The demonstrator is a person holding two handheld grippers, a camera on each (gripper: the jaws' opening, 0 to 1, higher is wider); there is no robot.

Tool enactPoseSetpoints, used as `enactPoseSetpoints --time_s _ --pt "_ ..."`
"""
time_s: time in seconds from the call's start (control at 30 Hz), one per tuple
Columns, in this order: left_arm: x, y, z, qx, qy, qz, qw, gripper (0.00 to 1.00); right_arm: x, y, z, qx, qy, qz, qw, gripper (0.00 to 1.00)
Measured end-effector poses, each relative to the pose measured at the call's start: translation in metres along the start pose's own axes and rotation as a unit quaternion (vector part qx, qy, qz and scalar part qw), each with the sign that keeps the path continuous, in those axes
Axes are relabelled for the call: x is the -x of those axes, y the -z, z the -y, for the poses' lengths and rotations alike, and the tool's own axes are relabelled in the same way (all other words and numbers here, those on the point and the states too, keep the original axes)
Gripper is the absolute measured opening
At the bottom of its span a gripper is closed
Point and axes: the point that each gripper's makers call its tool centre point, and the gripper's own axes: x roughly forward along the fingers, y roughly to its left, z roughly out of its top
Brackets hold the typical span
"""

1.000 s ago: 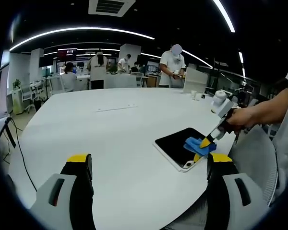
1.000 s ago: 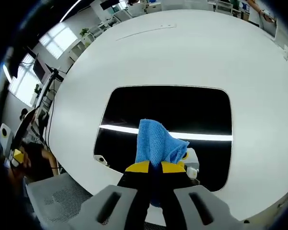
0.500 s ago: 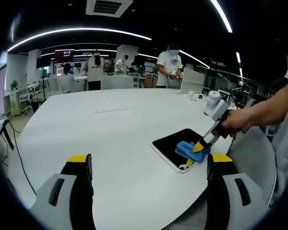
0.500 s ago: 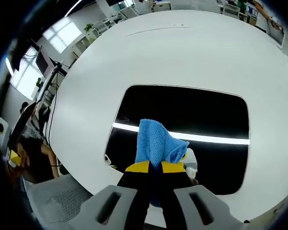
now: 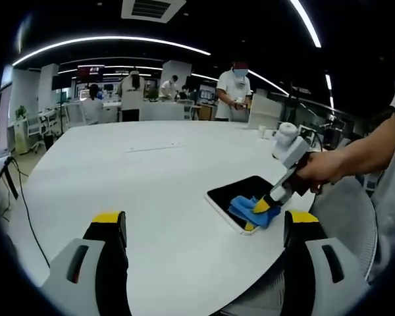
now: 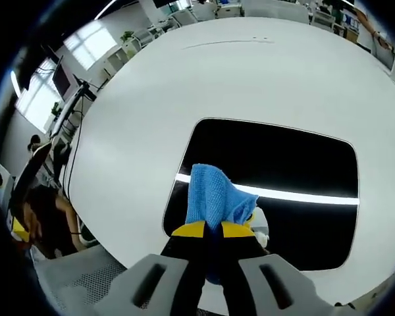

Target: Wipe the mirror surface with the cleaning cloth until all visible marks leave the cleaned area.

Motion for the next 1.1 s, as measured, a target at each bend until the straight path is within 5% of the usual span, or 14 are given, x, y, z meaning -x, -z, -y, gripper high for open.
enactPoseSetpoints --time_s 1.1 --pt "-0.008 0.005 -0.002 -0.028 -0.019 -0.024 0.9991 0.99 -0.008 -0.005 -0.025 0.028 -0.016 -0.006 0.9995 0.01"
